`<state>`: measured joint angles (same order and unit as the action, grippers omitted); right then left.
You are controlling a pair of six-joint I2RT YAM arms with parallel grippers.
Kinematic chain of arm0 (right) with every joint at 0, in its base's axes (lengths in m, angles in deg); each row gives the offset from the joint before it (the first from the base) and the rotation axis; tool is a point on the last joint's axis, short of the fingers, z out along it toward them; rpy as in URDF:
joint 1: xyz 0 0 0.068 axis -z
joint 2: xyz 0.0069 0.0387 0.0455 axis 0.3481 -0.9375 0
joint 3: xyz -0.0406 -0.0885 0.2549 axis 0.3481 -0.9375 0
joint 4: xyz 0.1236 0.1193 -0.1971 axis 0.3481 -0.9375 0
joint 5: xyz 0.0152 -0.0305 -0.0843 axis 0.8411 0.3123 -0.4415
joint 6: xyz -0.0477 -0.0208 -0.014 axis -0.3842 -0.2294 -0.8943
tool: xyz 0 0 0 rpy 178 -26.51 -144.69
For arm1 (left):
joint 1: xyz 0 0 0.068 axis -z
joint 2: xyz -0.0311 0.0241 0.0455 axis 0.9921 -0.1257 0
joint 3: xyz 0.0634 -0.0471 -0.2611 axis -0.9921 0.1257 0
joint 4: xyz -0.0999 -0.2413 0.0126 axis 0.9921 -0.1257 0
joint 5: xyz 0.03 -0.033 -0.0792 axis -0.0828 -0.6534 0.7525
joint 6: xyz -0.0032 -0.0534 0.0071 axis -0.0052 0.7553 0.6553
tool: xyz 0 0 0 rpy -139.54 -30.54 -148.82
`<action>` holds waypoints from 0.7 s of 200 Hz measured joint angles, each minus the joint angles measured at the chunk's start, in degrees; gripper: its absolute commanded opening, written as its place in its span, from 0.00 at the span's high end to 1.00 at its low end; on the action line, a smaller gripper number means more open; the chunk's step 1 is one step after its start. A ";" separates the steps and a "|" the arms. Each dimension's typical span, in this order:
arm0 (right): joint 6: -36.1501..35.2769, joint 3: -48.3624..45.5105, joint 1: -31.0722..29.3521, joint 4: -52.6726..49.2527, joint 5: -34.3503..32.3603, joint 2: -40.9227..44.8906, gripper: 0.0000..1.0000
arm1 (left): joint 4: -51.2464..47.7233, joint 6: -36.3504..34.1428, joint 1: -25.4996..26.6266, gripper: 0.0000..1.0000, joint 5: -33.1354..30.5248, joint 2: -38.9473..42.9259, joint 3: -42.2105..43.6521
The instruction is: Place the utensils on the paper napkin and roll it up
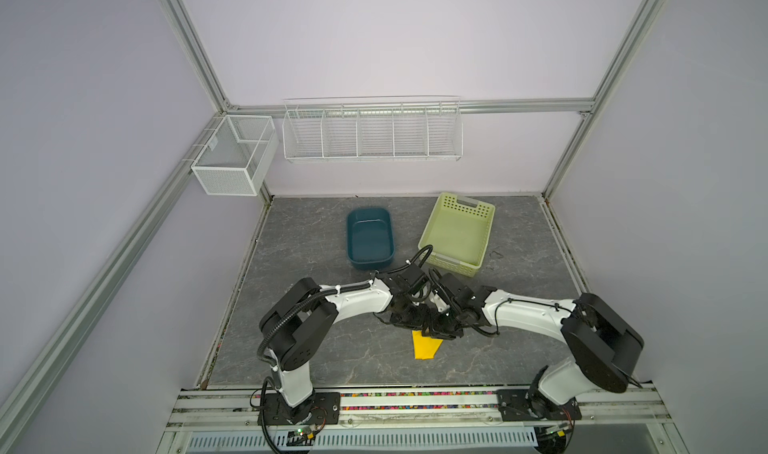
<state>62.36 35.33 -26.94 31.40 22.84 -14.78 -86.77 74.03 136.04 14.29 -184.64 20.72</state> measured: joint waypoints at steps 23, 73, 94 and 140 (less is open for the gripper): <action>0.00 -0.04 0.09 0.00 0.22 -0.46 0.62 | 0.13 0.11 -0.11 0.98 0.20 0.00 0.13; 0.07 -0.35 0.35 0.63 1.03 -1.14 0.65 | 0.39 0.11 -0.17 0.98 0.42 0.00 0.24; 0.31 -1.14 0.37 2.32 1.68 -1.11 0.69 | 0.39 0.11 -0.17 0.98 0.42 0.00 0.26; 0.76 -2.43 0.48 5.16 2.56 -1.14 0.77 | 0.37 0.11 -0.20 0.98 0.37 0.00 0.26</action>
<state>63.12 32.90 -26.46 36.56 25.40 -15.91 -86.40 74.14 135.84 14.66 -184.64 20.98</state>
